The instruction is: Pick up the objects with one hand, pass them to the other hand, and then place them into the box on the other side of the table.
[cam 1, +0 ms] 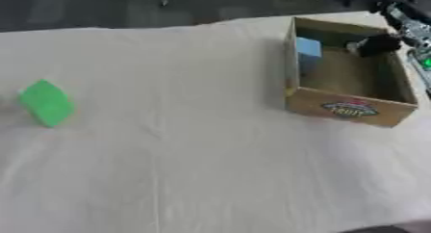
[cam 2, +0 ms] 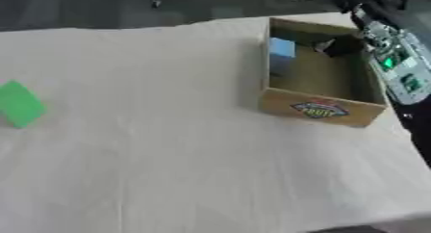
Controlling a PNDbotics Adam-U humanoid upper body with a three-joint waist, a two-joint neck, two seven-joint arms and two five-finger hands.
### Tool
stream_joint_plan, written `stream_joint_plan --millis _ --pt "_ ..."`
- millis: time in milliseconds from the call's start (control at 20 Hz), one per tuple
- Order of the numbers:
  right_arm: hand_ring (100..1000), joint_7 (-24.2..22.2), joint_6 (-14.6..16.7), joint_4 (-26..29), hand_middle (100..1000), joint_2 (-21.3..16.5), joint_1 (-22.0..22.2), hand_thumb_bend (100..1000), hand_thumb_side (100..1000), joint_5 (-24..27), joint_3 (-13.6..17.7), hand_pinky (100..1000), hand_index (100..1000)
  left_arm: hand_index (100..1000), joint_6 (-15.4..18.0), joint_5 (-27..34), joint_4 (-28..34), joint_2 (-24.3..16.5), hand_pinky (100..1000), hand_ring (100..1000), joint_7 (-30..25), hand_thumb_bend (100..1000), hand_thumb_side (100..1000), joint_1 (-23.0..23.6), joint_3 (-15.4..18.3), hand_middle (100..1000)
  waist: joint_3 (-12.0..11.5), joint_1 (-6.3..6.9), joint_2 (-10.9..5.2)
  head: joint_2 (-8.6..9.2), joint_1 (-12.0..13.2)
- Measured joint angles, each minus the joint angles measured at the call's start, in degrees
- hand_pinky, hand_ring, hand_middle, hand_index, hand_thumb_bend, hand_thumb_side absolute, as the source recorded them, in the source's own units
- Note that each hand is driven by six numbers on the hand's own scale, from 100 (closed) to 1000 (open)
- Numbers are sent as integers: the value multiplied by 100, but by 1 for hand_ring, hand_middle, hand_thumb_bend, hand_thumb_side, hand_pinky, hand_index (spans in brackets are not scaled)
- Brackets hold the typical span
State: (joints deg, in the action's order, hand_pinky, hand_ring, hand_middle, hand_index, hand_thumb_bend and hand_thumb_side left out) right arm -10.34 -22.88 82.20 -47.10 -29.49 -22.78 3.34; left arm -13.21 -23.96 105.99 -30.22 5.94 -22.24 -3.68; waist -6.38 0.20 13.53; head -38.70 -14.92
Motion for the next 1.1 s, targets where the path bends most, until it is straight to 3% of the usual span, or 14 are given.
stream_joint_plan --millis 150,300,400,500,800,900,1100 --pt "1000 92 -61 10 887 0 0 276 221 126 29 957 944 781 -12 0 -4 0 701 716 15 470 236 2 26 660 5 5 0 -23 175" --pt "1000 297 -121 152 887 1 4 100 408 480 102 980 952 791 -84 -23 -52 -42 709 727 43 493 236 -35 77 672 5 27 0 -69 548" --pt "1000 511 -149 318 887 16 16 100 525 880 161 992 960 794 -176 -56 -145 -153 712 729 -34 496 231 -151 105 674 5 48 0 -94 776" --pt "1000 752 -151 510 885 57 33 100 547 1340 206 998 966 801 -289 -76 -274 -314 721 738 -180 521 216 -337 118 683 7 64 0 -95 937" --pt "1000 1424 -12 1137 873 223 84 100 453 2536 350 1000 965 813 -566 -102 -948 -1010 743 756 -926 551 210 -1129 51 700 35 117 0 -94 1195" --pt "1000 1581 43 1334 870 269 127 100 429 2789 365 999 962 821 -588 -95 -1306 -1240 755 769 -1282 596 206 -1465 -46 714 51 123 0 -94 1264" --pt "1000 1725 91 1693 870 312 204 100 428 3030 346 999 962 822 -495 -209 -2111 -1540 756 770 -1981 597 209 -2020 -211 714 73 132 0 -92 1386"
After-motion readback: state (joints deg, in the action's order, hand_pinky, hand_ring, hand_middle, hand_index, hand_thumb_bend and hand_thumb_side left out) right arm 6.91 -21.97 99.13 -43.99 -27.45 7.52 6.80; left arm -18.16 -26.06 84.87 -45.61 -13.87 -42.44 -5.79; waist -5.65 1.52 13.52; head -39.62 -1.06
